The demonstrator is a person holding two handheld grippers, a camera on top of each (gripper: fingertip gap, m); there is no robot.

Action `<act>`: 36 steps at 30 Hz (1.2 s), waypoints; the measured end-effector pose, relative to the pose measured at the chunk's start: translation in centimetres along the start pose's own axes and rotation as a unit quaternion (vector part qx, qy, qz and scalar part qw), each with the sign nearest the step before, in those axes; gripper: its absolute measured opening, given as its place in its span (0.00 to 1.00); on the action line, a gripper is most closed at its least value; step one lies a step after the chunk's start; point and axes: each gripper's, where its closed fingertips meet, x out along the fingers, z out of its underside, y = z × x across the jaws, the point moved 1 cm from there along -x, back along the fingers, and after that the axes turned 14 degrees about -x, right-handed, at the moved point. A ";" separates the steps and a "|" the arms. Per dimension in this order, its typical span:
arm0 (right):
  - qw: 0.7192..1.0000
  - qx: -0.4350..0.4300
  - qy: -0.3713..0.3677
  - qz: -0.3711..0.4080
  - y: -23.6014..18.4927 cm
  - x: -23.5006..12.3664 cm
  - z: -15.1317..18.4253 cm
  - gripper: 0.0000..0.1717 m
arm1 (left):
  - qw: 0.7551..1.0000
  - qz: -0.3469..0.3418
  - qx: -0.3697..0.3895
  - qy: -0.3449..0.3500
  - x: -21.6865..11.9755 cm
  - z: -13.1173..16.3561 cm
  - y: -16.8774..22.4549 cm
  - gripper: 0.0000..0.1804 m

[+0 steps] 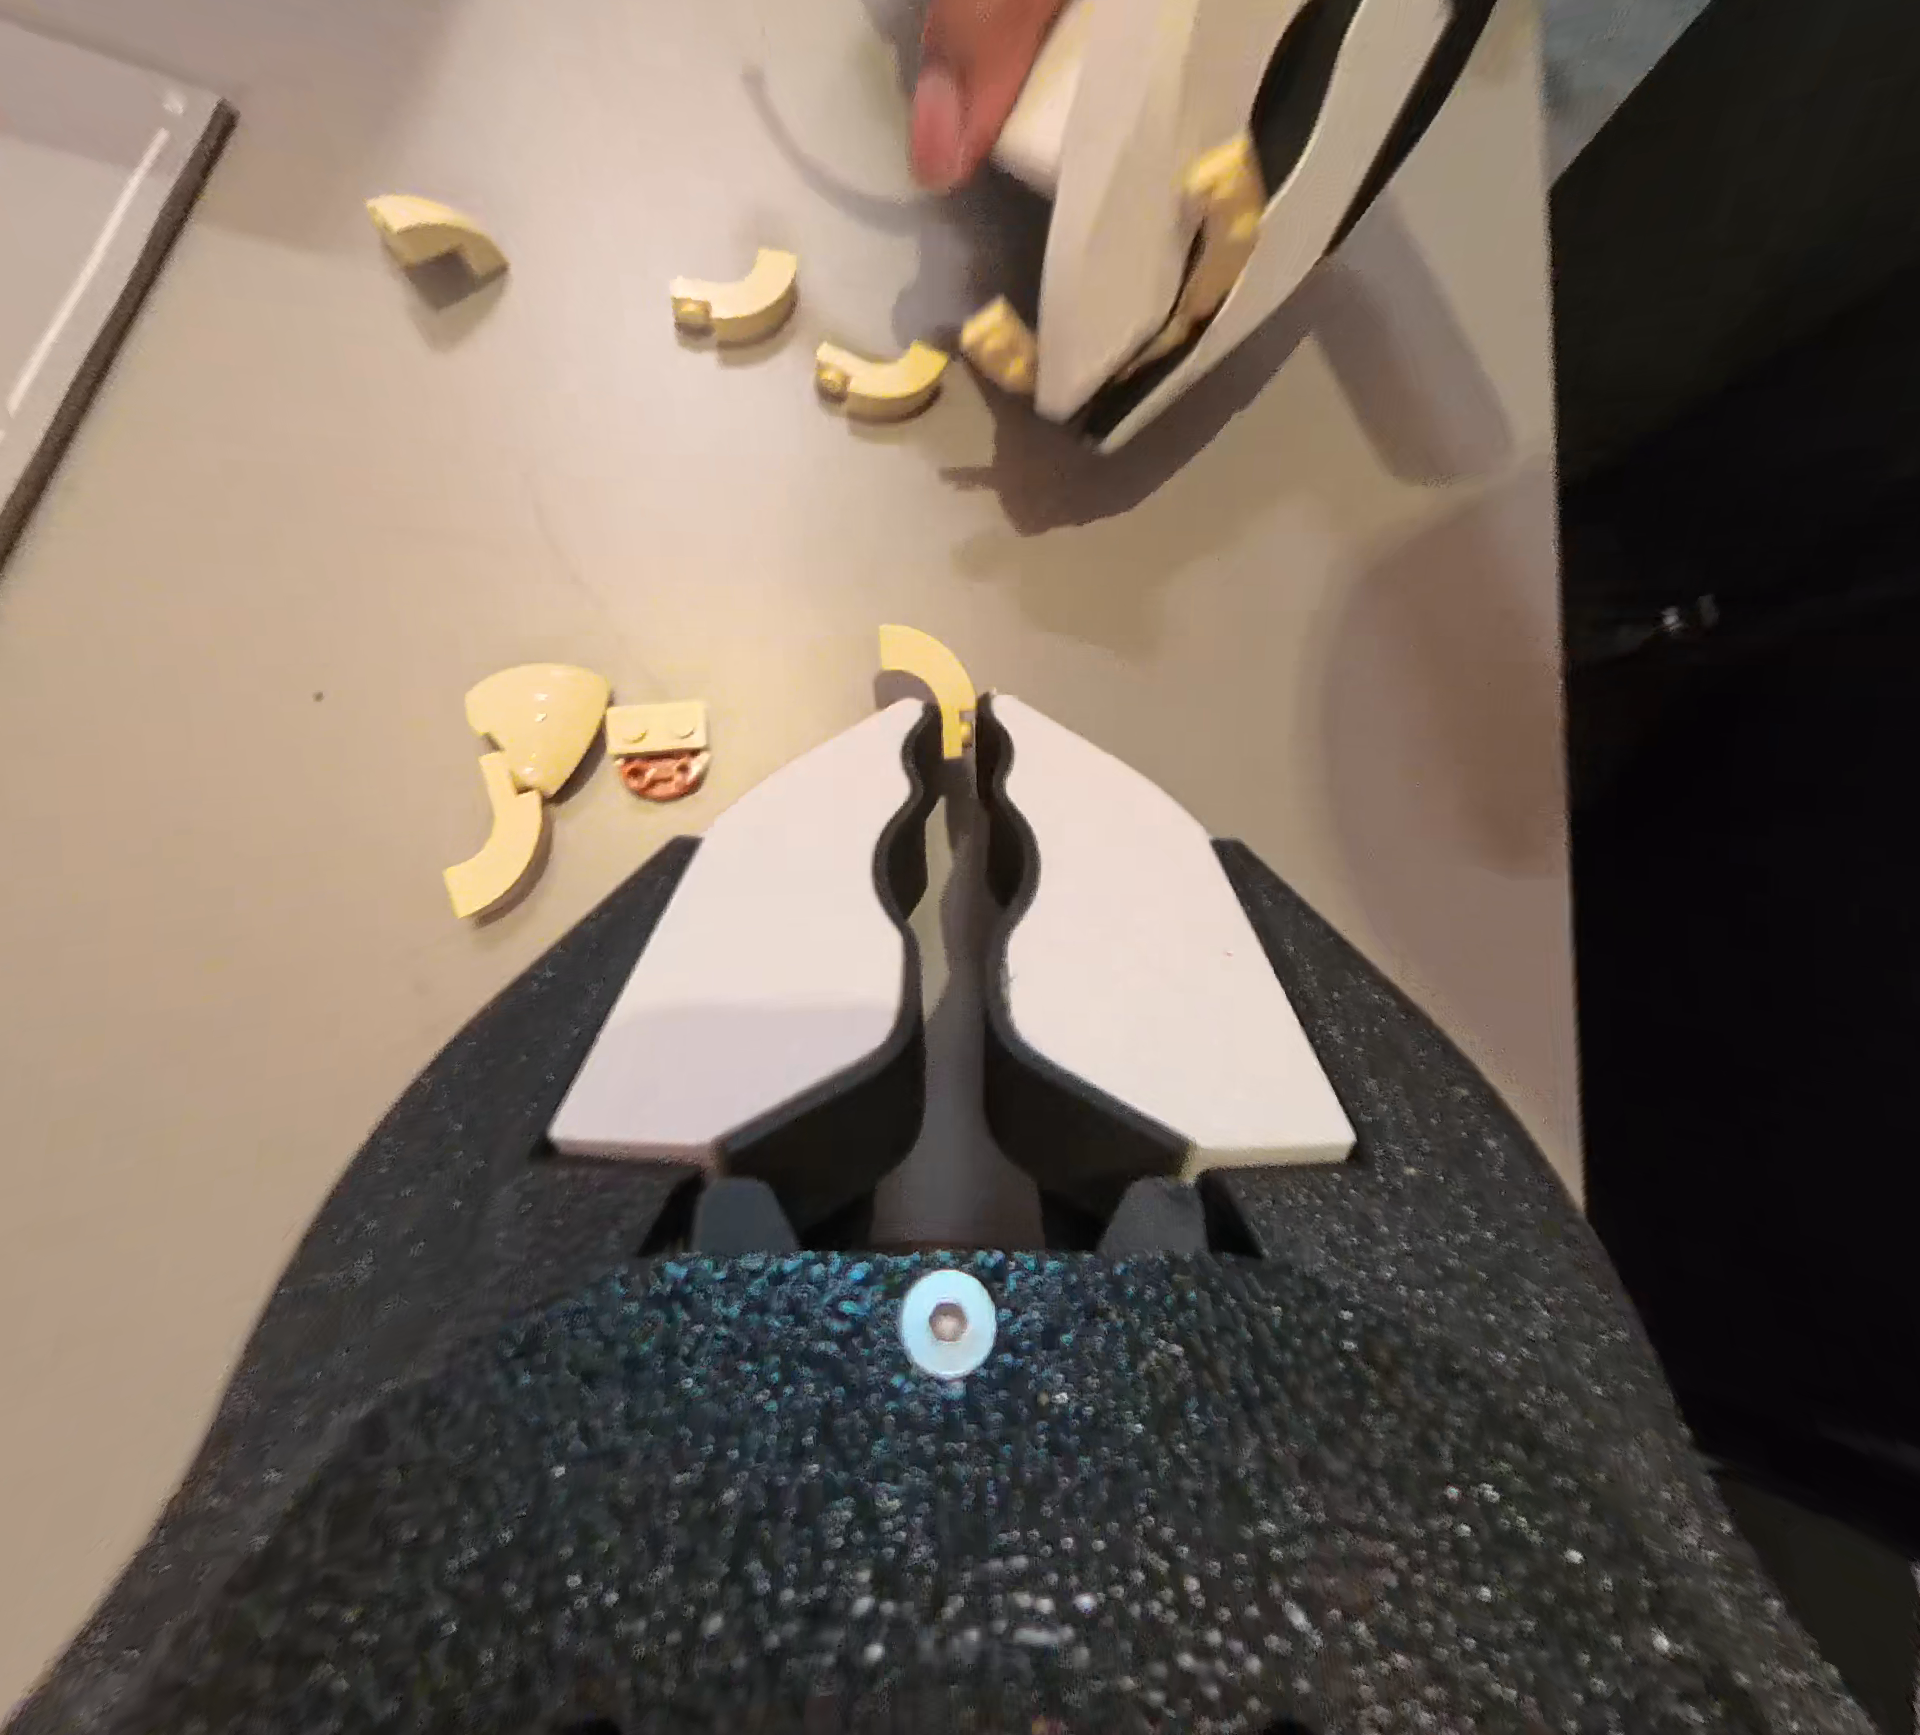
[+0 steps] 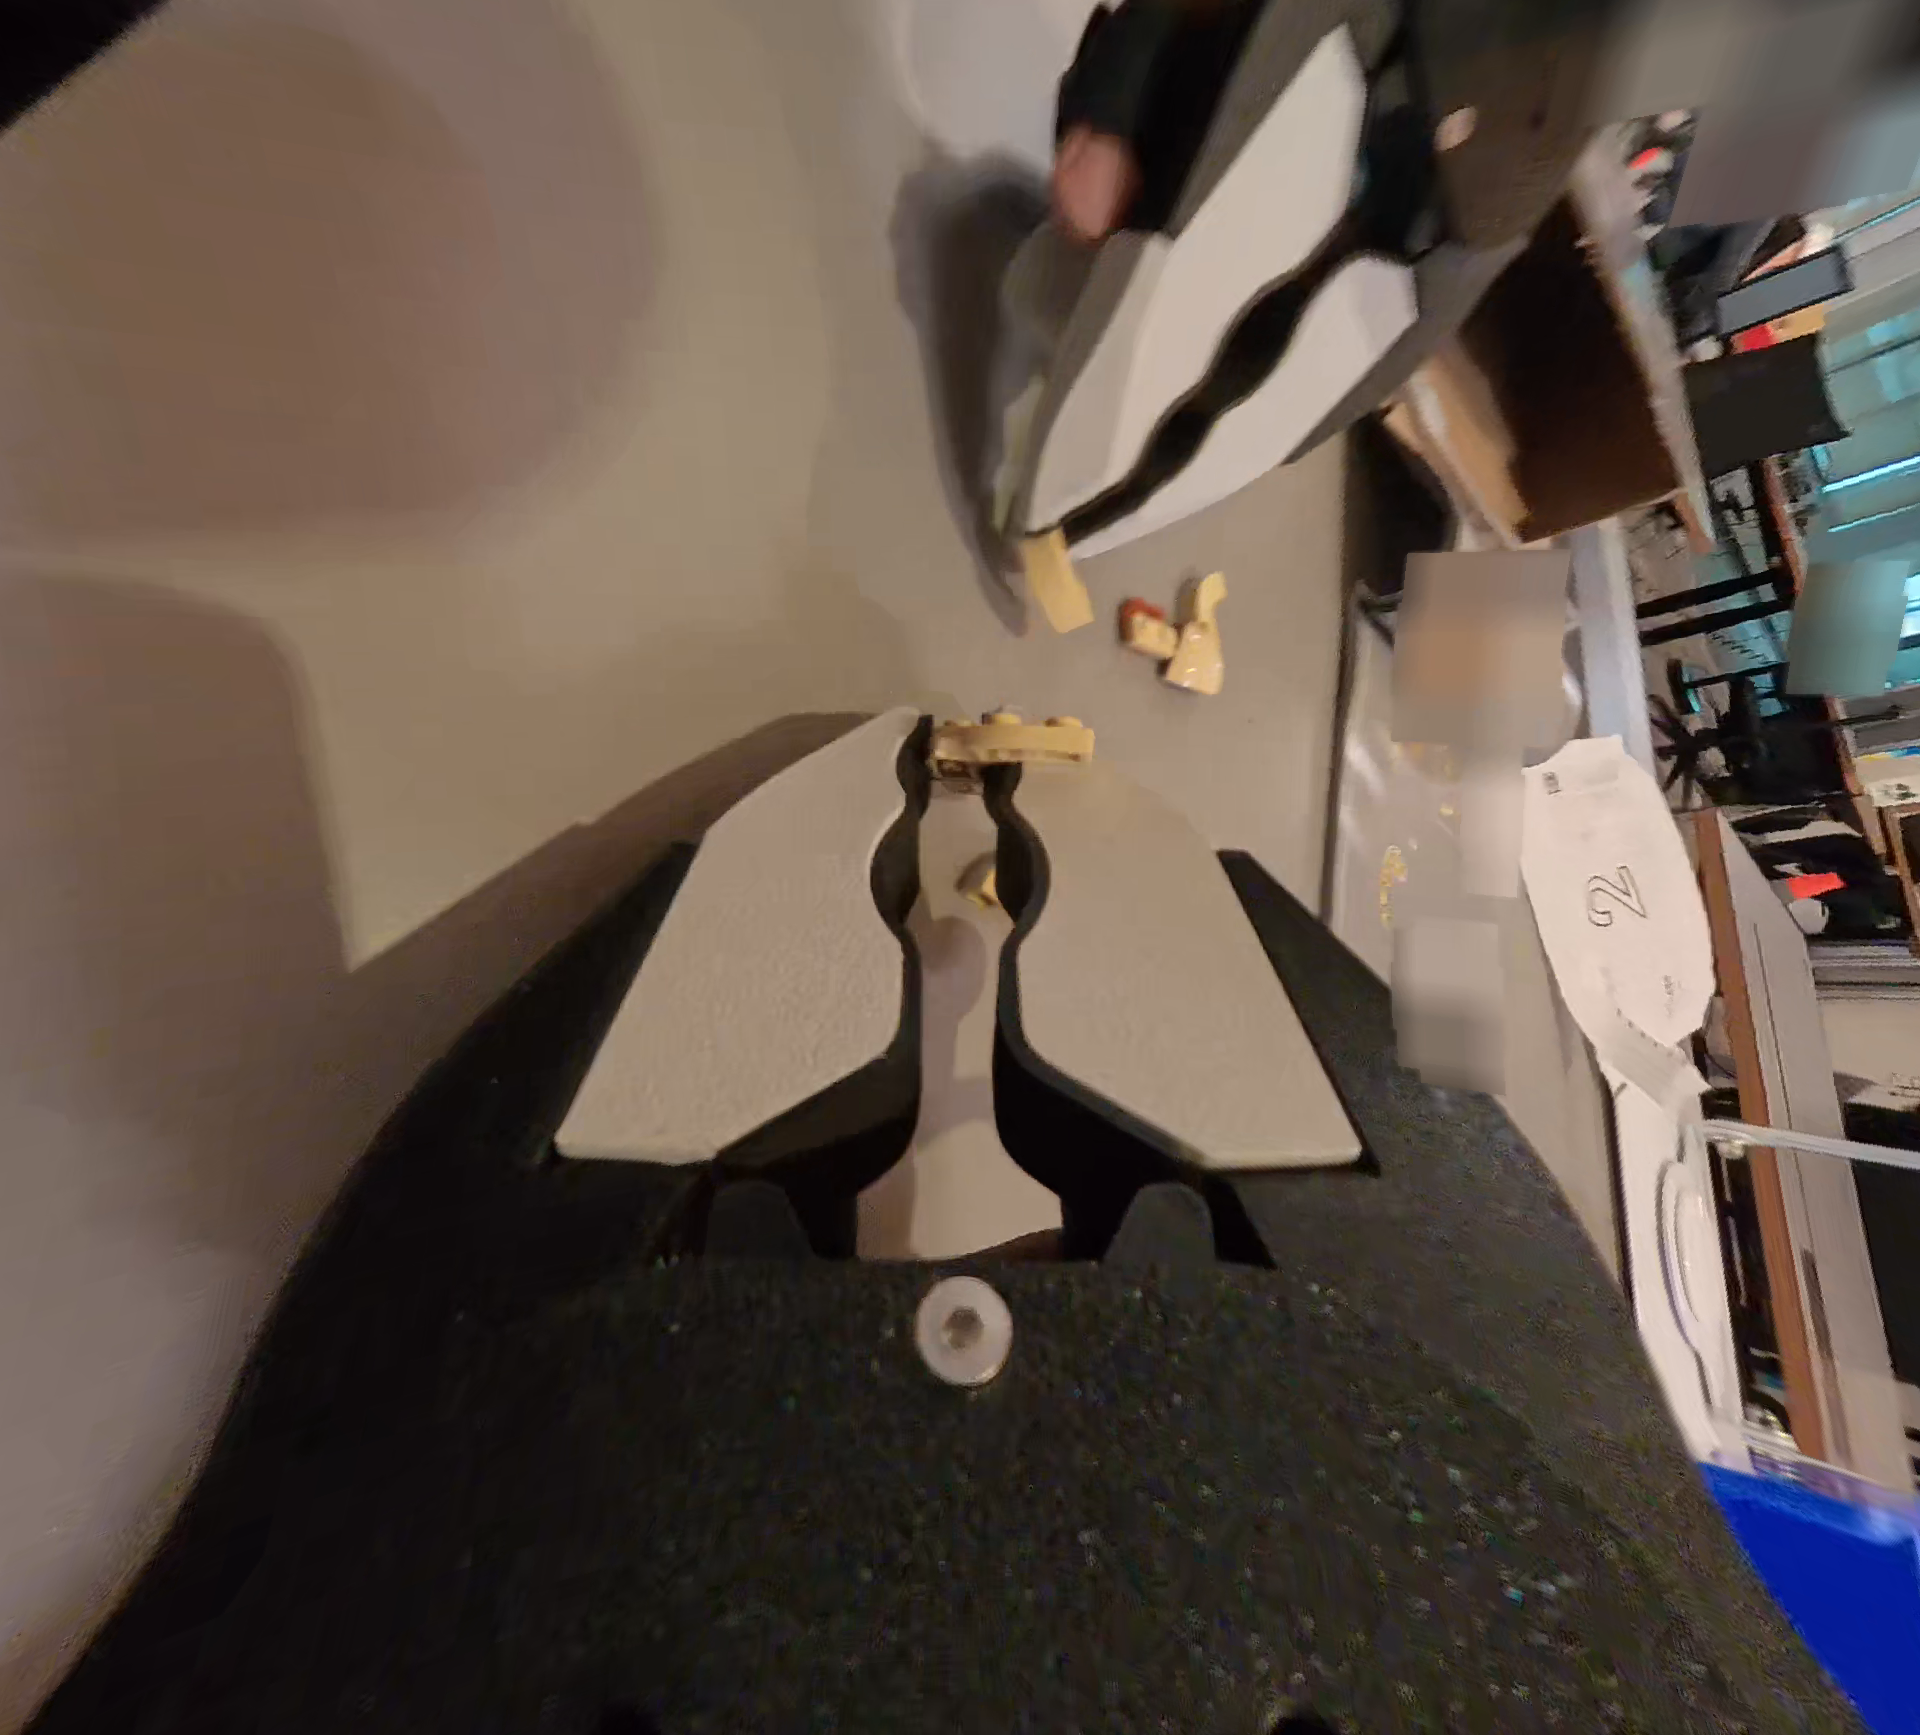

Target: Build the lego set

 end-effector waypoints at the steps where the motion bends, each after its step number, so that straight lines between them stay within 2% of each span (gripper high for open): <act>1: 1.000 -0.007 -0.012 -0.012 -0.5 0.3 0.2 0.05 | 1.000 0.010 -0.007 0.009 0.1 -0.2 0.4 0.03; 4: 1.000 -0.010 -0.017 -0.023 -0.8 0.3 0.1 0.06 | 0.998 0.041 -0.042 0.035 0.4 -0.8 1.2 0.03; 8: 1.000 0.003 -0.012 -0.021 -0.2 -0.5 0.3 0.17 | 0.989 0.085 -0.098 0.075 0.4 -1.3 2.2 0.03; 11: 1.000 0.015 -0.005 -0.005 0.8 -1.4 0.6 0.20 | 0.979 0.116 -0.129 0.106 -0.3 -1.7 2.9 0.03; 16: 0.995 0.046 0.082 0.046 2.9 -2.6 -2.1 0.18 | 0.967 0.170 -0.155 0.113 -1.0 -2.2 4.4 0.03; 20: 0.996 0.012 0.070 0.051 2.7 -1.5 -3.0 0.18 | 0.961 0.217 -0.146 0.085 -0.8 -2.4 6.3 0.03; 24: 0.996 0.015 0.081 0.029 1.7 -1.0 -3.6 0.06 | 0.952 0.254 -0.151 0.084 -0.4 -2.8 7.4 0.03; 25: 0.996 0.021 0.081 0.024 1.6 -1.0 -3.5 0.05 | 0.951 0.255 -0.151 0.087 -0.3 -2.8 7.3 0.03; 29: 0.992 0.109 0.068 -0.017 1.5 -0.7 -2.5 0.05 | 0.964 0.192 -0.122 0.138 -0.4 -3.1 5.8 0.05; 31: 0.983 0.174 0.052 -0.033 1.8 -0.4 -1.7 0.04 | 0.976 0.112 -0.059 0.180 -0.9 -3.4 4.8 0.09; 33: 0.971 0.226 0.065 -0.053 2.0 -0.4 -1.9 0.04 | 0.979 0.033 0.017 0.202 -1.2 -3.6 4.6 0.11; 36: 0.961 0.263 0.063 -0.063 2.1 -0.2 -1.9 0.04 | 0.980 -0.034 0.102 0.170 -0.3 -3.2 5.0 0.12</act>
